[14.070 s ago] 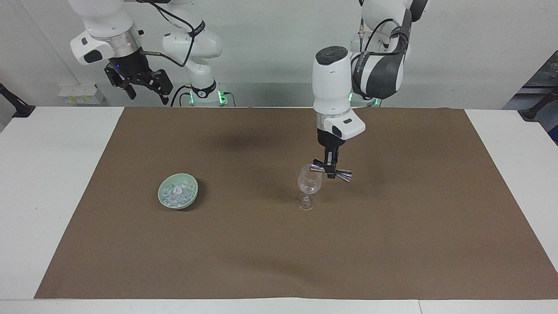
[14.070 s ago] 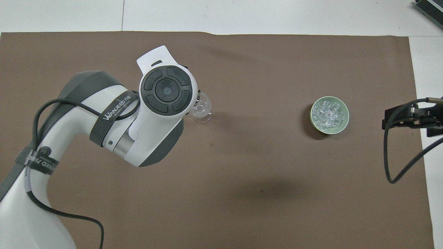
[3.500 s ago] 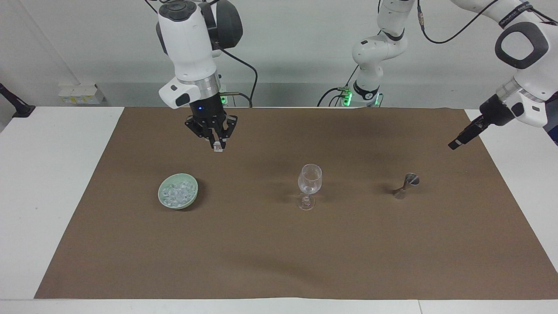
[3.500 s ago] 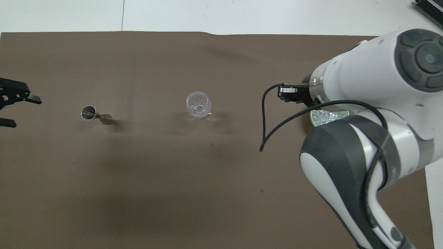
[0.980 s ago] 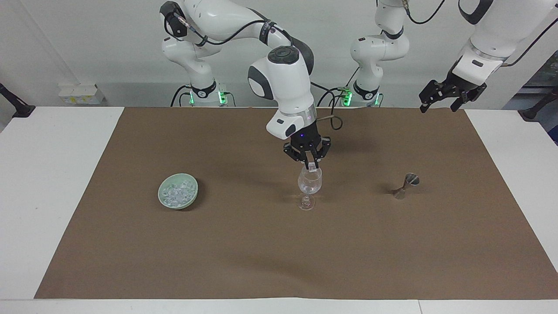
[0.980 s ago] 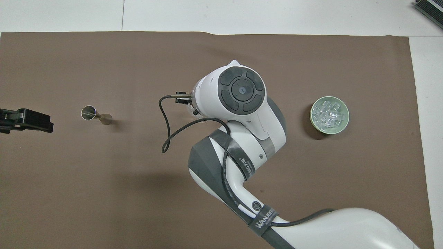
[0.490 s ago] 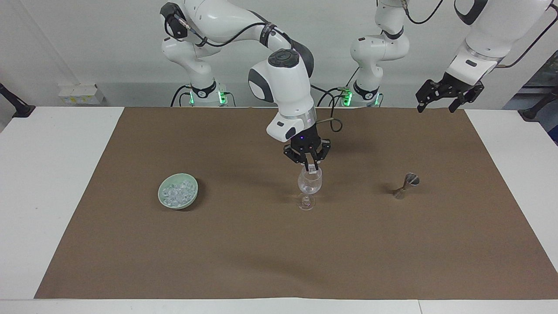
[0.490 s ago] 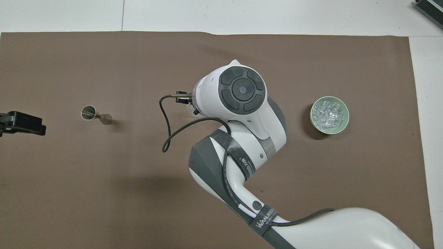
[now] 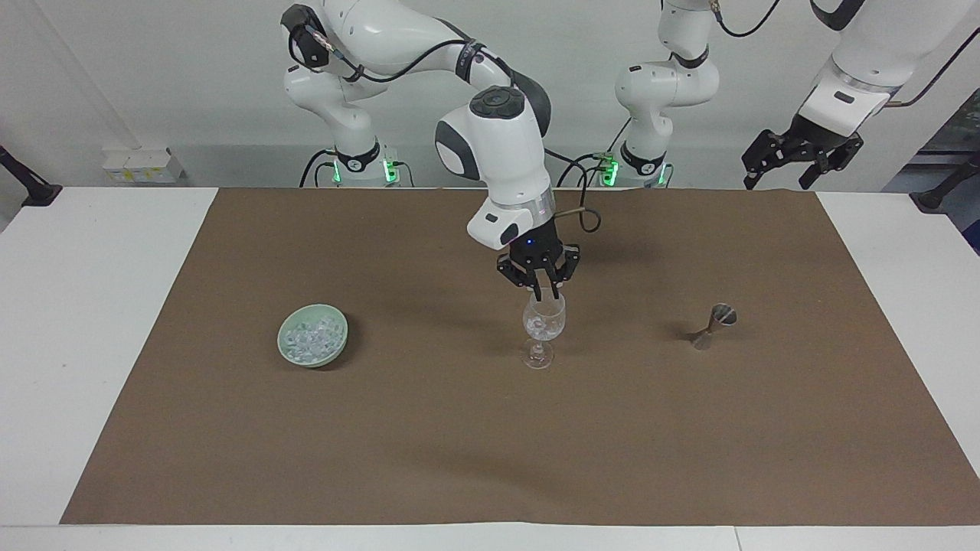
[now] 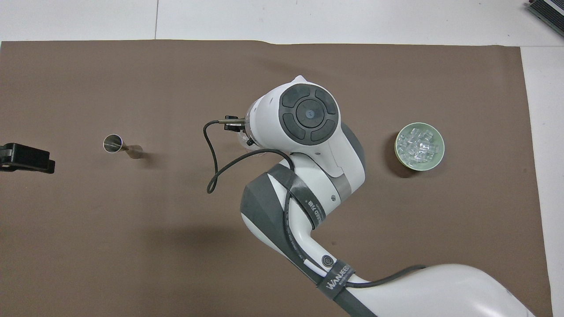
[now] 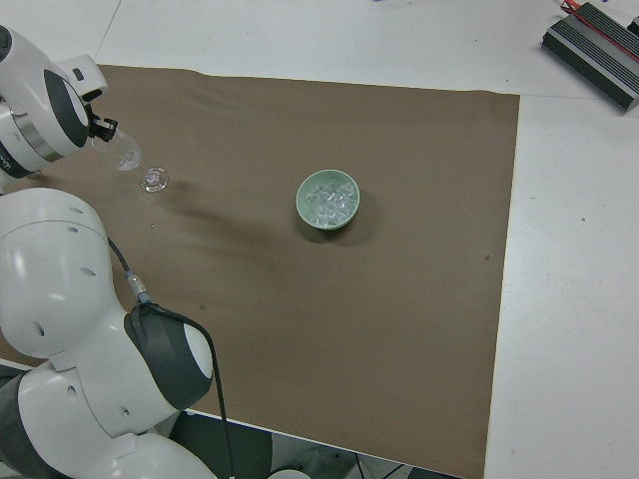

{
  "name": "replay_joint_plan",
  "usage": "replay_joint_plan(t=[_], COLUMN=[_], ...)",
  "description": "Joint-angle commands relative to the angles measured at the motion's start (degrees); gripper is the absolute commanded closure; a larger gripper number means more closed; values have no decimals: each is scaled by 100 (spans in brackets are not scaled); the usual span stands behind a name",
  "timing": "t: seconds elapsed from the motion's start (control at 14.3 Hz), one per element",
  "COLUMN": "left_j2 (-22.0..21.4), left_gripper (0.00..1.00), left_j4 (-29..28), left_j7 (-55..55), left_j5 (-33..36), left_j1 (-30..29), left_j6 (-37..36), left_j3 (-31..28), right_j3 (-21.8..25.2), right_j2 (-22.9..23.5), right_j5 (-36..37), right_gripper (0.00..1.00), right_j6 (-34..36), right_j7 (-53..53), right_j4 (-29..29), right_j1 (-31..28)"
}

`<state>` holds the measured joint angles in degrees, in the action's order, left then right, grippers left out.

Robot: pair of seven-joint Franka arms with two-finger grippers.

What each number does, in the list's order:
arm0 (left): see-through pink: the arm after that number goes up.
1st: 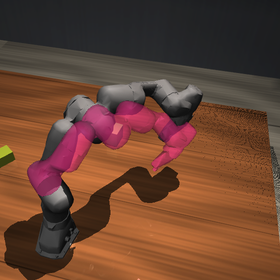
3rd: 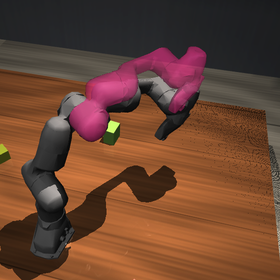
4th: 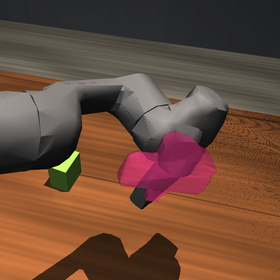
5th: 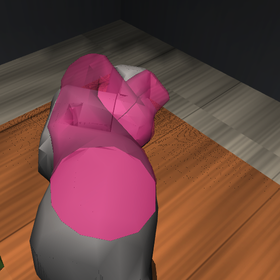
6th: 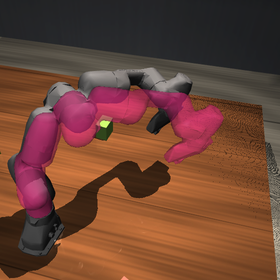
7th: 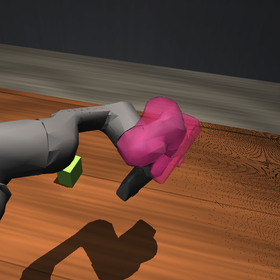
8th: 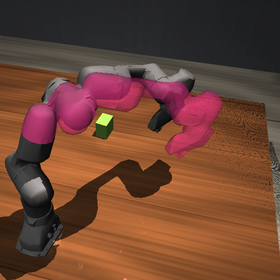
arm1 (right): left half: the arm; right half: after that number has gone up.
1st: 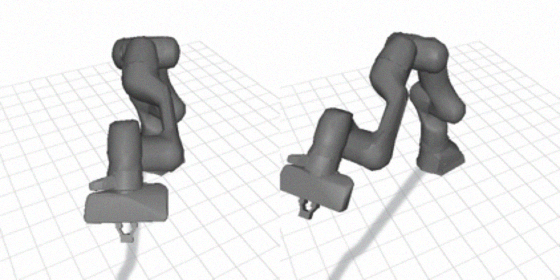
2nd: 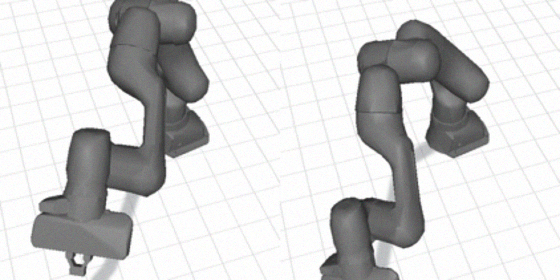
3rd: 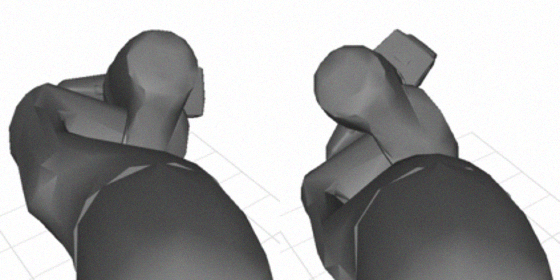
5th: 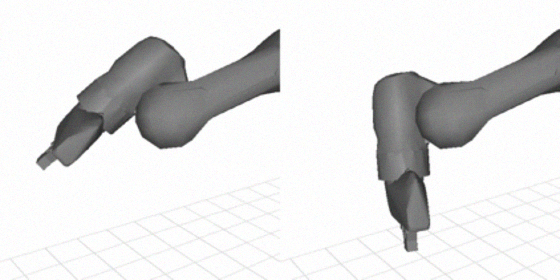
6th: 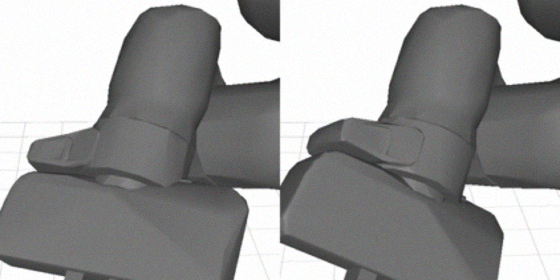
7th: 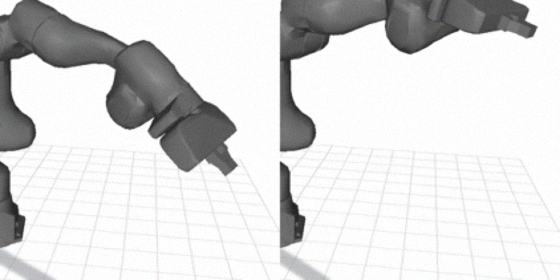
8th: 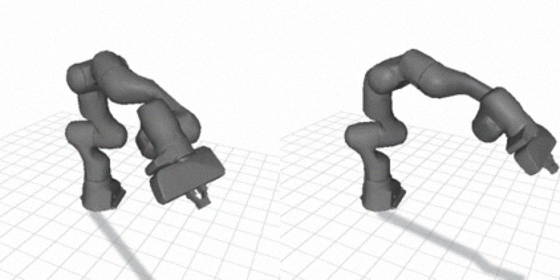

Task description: Pour wine and add ice with both arms

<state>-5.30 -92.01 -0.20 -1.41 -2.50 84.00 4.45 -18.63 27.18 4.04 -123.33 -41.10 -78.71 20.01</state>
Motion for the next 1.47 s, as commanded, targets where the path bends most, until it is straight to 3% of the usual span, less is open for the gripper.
replay_joint_plan(t=[0.0, 0.14, 0.35, 0.42, 0.56, 0.7, 0.77, 0.84, 1.4], left_j2=[-94, -103, -95, -103, -103, -103, -103, -103, -103], left_gripper=[0, 0, 0, 0, 0, 0, 0, 0, 0], left_j4=[-71, -71, -62, -62, -62, -62, -62, -62, -62], left_j7=[12, 3, 11, 11, 11, 11, 11, 11, 11], left_j5=[54, 54, 54, 54, 54, 54, 54, 54, 54], left_j1=[74, 74, 65, 57, 30, 30, 30, 30, 30], left_j6=[11, 3, 11, 11, -50, -41, -50, -50, -50], left_j3=[-49, -49, -58, -58, -67, -67, -67, -67, -67], right_j3=[-18, -1, -18, -18, -18, -18, -10, -9, 8], right_j2=[86, 16, -475, -598, -949, -1319, -1468, -1574, -2269], right_j5=[106, 45, -34, -34, -43, -43, -43, -43, 18], right_gripper=[71, 68, 66, 62, 50, 24, 6, 0, 0], right_j6=[-34, 19, 159, 195, 510, 826, 932, 1081, 2584], right_j7=[-118, -127, -48, -22, 5, 302, 487, 541, 1155], right_j4=[146, 155, -55, -117, -266, -547, -636, -636, -628], right_j1=[-14, -50, -522, -637, -831, -1173, -1305, -1428, -2237])
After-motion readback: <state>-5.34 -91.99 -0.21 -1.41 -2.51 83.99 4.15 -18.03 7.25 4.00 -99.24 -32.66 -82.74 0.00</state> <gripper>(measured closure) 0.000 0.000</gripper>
